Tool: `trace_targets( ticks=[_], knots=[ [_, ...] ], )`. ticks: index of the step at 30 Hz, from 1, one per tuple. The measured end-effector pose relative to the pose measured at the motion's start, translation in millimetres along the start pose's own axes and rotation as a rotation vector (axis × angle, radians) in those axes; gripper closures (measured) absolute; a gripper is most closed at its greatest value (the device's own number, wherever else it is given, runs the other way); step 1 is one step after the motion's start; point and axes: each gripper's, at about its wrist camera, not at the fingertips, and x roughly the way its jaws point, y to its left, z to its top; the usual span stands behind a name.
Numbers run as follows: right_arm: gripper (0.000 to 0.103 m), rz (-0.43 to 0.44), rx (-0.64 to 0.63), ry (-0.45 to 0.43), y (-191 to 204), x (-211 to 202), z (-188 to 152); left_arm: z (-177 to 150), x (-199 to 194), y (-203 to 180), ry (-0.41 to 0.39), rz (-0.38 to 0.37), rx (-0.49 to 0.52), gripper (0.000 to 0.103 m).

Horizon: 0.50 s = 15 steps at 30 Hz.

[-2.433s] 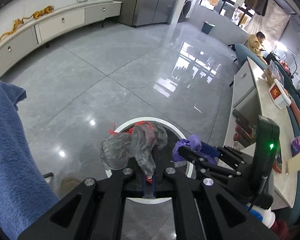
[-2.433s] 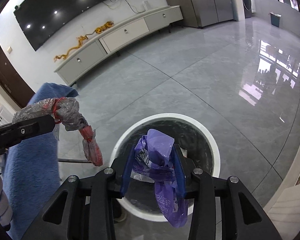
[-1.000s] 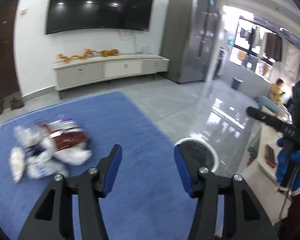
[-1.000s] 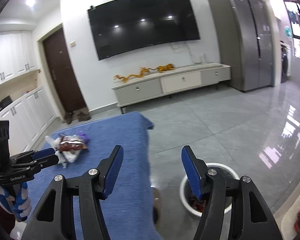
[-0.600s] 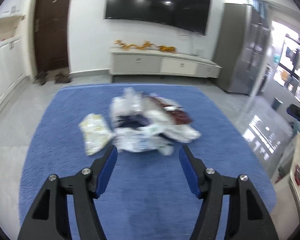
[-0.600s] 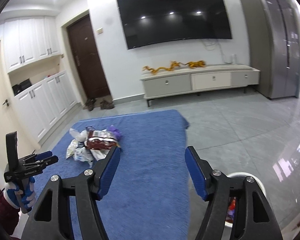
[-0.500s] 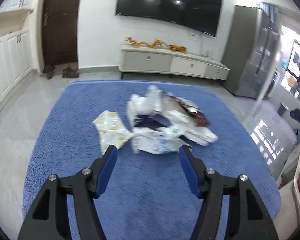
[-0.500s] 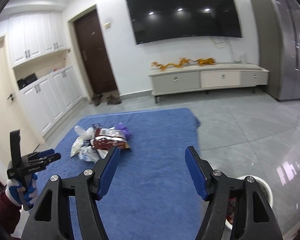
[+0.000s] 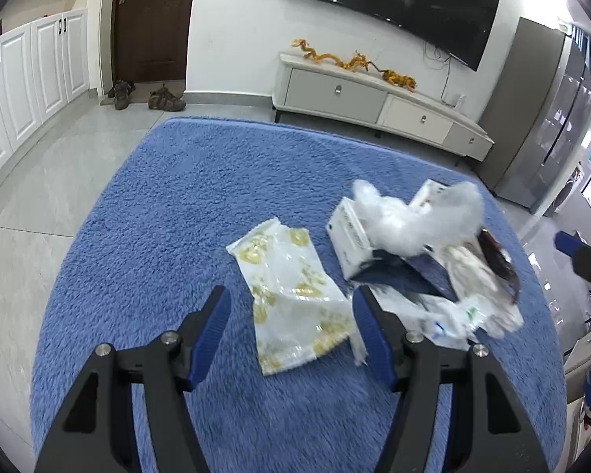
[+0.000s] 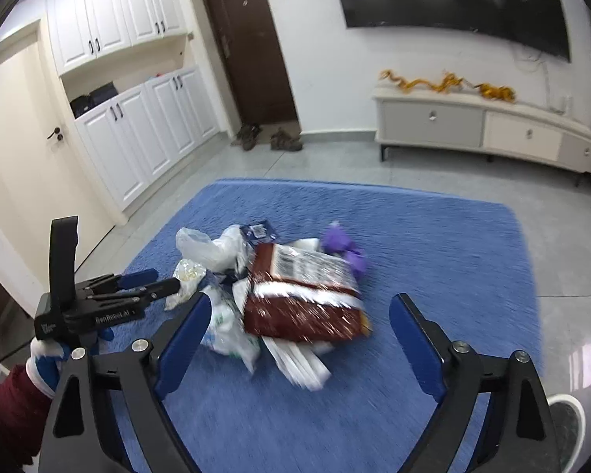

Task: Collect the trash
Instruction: 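Grasp a white-gold snack wrapper with the left tool while the right tool grasps a brown wrapper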

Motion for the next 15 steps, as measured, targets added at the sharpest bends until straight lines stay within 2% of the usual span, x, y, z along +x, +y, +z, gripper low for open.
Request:
trace_targets(
  ticks=[2,5,8,11,12,15],
  knots=[
    [0.006,0.015,-0.002,0.039,5,25,10,4,8,2,0.014,0.002,-0.005,0.040],
    [0.006,-0.001,0.002,0.099,7,57,16,7,21,4,0.040,0.015,-0.010,0.040],
    [0.006,-0.004,0.060,0.143,-5,78,16,7,31,3,0.057,0.011,-0.008,0.041],
    [0.024,0.018,0.137,0.157,-22,84,13,5,32,2,0.041,0.010,0.006,0.044],
    [0.033,0.027,0.158,0.156,-27,84,12,6,32,2,0.039,0.001,0.004,0.053],
    [0.058,0.034,0.183,0.145,-39,77,11,6,32,7,0.028,-0.006,-0.001,0.069]
  ],
)
